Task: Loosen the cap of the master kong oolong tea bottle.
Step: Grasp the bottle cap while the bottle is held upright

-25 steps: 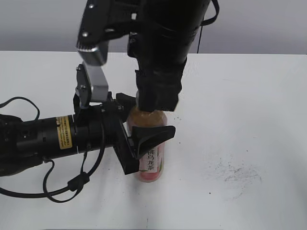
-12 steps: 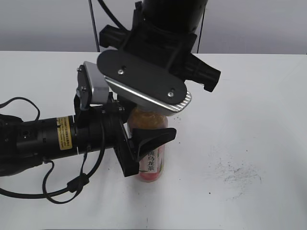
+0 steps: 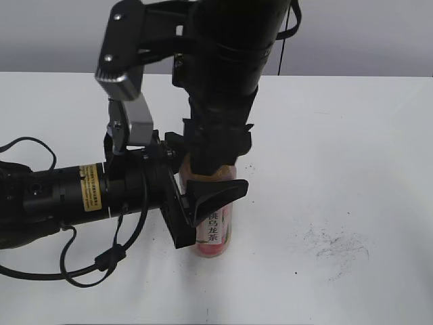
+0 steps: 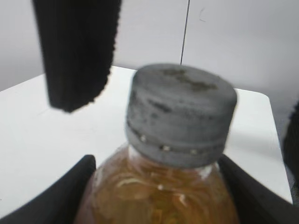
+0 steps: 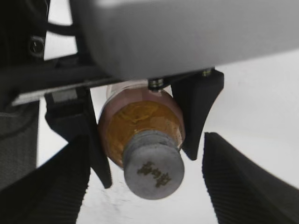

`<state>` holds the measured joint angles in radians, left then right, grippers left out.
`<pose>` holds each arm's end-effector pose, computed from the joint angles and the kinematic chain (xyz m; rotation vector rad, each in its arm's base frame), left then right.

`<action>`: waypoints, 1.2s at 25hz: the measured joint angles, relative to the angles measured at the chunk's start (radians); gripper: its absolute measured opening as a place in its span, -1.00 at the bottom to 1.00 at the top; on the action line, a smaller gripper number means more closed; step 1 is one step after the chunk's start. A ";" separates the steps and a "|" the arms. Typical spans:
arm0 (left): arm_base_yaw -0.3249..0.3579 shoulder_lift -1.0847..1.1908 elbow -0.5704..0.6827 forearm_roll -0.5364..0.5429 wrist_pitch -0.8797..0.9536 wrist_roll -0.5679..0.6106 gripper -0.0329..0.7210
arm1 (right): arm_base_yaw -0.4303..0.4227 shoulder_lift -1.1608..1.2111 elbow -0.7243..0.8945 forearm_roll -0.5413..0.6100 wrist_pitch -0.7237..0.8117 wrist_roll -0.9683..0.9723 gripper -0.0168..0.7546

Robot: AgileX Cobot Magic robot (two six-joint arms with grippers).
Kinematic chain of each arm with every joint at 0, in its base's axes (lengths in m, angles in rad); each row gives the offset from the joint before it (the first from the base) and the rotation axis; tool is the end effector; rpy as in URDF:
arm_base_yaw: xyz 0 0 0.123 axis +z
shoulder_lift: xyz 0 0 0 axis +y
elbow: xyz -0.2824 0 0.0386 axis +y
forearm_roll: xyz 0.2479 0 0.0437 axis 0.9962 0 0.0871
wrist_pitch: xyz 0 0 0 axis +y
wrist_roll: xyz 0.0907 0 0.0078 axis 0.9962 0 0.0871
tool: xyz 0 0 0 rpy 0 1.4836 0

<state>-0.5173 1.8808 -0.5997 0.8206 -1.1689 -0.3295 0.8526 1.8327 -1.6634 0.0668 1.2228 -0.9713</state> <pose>0.2320 -0.2025 0.1429 1.0258 1.4839 -0.9668 0.2497 0.2944 0.2994 -2.2578 1.7742 0.0716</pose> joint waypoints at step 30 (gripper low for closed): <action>0.000 0.000 -0.002 0.006 0.003 0.004 0.28 | 0.003 0.000 0.000 -0.028 0.003 -0.466 -0.25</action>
<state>-0.5173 1.8808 -0.6015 0.8267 -1.1661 -0.3256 0.8555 1.8327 -1.6634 0.0392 1.2257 -1.4368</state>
